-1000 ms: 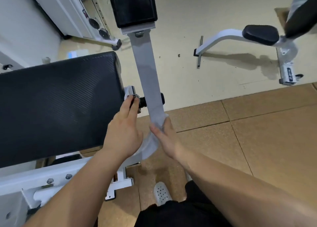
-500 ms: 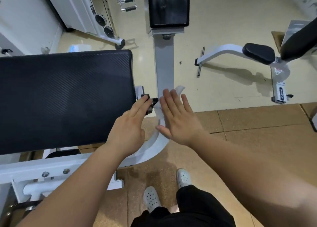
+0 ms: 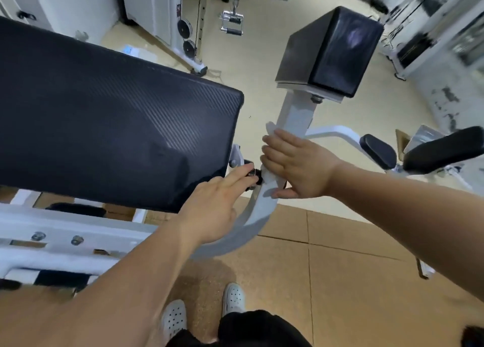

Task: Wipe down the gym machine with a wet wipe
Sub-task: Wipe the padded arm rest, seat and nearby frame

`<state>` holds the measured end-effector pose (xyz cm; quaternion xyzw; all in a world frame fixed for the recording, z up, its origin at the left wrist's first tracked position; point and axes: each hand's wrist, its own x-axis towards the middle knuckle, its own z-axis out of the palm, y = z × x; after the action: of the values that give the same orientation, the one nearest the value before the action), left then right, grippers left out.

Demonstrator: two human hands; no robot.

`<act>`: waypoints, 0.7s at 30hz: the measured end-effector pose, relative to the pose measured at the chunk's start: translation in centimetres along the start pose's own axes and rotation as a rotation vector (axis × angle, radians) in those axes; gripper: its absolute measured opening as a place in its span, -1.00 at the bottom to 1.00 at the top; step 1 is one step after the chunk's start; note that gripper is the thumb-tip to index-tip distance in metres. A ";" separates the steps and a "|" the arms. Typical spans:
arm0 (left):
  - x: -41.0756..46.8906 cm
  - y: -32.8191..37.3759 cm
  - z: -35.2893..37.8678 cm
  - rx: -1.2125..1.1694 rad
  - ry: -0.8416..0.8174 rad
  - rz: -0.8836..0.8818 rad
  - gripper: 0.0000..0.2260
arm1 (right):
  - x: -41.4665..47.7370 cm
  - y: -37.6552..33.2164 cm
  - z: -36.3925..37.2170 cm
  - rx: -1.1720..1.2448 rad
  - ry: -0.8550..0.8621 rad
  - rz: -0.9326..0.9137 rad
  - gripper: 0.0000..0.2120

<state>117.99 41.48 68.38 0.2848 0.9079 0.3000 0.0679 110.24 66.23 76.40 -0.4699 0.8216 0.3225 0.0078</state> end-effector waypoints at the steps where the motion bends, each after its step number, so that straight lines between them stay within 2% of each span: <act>1: 0.0 -0.1 0.1 0.003 0.003 0.006 -0.24 | 0.1 0.3 -0.4 -0.003 -0.009 -0.021 -0.21; 8: 0.1 -0.6 0.5 0.020 0.005 0.038 -0.26 | 1.8 2.8 -4.9 -0.090 -0.224 0.310 0.13; 10: 0.0 -0.5 0.5 -0.004 -0.009 0.026 -0.27 | 2.1 1.4 -5.4 -0.121 -0.327 0.308 0.22; 12: 0.0 -0.2 0.1 -0.009 -0.027 0.012 -0.27 | 1.9 -0.8 -5.1 -0.149 -0.409 0.209 0.23; 14: -0.2 0.1 -0.1 0.001 -0.035 0.000 -0.26 | 1.4 -3.2 -4.2 -0.124 -0.424 0.111 0.08; 16: -1.2 -0.1 -0.2 0.002 -0.002 -0.036 -0.23 | 1.3 -4.3 -3.2 -0.009 -0.288 0.076 -0.27; 18: -2.6 -1.1 -0.3 0.044 0.073 -0.132 -0.20 | 1.4 -3.4 -2.7 0.220 -0.102 0.084 -0.63; 21: -3.7 -3.5 -0.8 0.199 0.065 -0.328 -0.25 | 2.0 -2.1 -3.7 0.435 -0.029 0.203 -0.72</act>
<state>119.15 36.74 66.81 0.1286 0.9690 0.2027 0.0578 111.80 61.93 77.60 -0.3677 0.9145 0.1437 0.0881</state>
